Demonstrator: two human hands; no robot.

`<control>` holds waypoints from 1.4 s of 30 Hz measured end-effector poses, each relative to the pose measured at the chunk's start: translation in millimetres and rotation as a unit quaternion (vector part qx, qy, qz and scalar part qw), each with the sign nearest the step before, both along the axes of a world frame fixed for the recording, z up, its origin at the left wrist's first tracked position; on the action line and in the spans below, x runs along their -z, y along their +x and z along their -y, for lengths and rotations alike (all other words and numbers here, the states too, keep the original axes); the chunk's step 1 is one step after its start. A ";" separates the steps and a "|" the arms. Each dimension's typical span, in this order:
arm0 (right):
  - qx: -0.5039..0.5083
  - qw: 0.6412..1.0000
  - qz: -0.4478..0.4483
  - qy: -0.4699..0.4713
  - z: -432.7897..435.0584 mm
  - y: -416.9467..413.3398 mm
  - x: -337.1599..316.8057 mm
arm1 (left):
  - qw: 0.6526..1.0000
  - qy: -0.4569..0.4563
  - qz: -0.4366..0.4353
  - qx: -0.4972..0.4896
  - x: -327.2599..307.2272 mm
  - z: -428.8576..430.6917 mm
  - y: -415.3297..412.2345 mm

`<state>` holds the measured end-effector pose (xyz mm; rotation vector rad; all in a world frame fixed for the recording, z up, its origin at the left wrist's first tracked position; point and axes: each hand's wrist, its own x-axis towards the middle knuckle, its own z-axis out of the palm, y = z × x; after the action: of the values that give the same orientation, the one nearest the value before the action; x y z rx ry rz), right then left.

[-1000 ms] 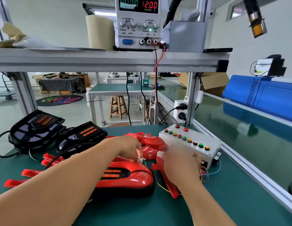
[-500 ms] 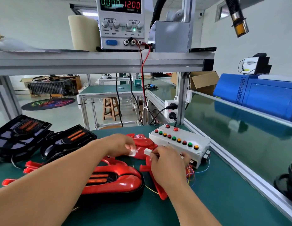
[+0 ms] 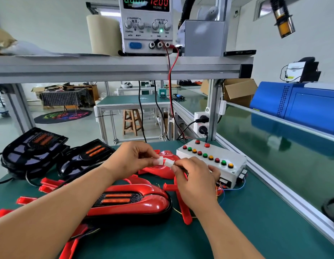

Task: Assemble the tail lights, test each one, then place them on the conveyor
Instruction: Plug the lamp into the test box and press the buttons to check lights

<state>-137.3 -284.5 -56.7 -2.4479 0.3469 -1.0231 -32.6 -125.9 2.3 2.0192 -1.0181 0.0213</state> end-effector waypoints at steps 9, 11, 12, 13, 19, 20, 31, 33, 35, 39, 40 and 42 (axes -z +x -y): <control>-0.066 0.996 -0.018 -0.048 6.4 -3.1 -2.6 | 0.993 0.103 0.046 0.041 -11.3 -8.5 -2.8; -0.073 0.996 -0.017 -0.056 5.6 -3.0 -3.8 | 0.991 0.118 0.053 0.042 -13.4 -9.3 -4.5; -0.075 0.995 -0.015 -0.061 5.1 -3.0 -3.8 | 0.990 0.124 0.058 0.044 -13.5 -9.1 -6.0; -0.076 0.995 -0.012 -0.065 4.7 -3.2 -3.6 | 0.988 0.131 0.064 0.044 -13.5 -8.1 -7.7; -0.043 0.998 -0.020 -0.028 9.0 -2.8 -4.5 | 0.991 0.112 0.069 0.029 -15.5 -2.1 -12.5; -0.049 0.998 -0.026 -0.026 10.5 -1.9 -4.4 | 0.990 0.115 0.071 0.025 -15.8 -1.7 -12.1; -0.112 0.993 0.013 0.013 4.3 3.0 1.9 | 0.991 0.109 0.064 0.031 -14.4 4.1 -11.2; -0.105 0.994 0.009 0.008 3.9 3.4 2.4 | 0.989 0.124 0.072 0.032 -13.3 5.7 -10.8; -0.080 0.997 -0.010 -0.015 3.1 4.1 3.2 | 0.987 0.146 0.067 0.027 -12.0 5.2 -9.7; -0.012 0.997 -0.067 -0.047 5.2 6.3 8.0 | 0.984 0.145 0.053 -0.089 -11.7 -19.4 -2.5; 0.001 0.995 -0.087 -0.053 6.5 7.0 9.3 | 0.984 0.101 0.042 -0.138 -10.5 -31.4 -0.7; 0.024 0.989 -0.127 -0.067 7.7 8.1 11.1 | 0.975 0.006 -0.008 -0.222 -1.9 -59.6 -2.0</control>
<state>-129.2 -292.2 -67.8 -2.7115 0.4330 -0.7765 -34.6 -66.3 4.2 2.2159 -0.5391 0.2376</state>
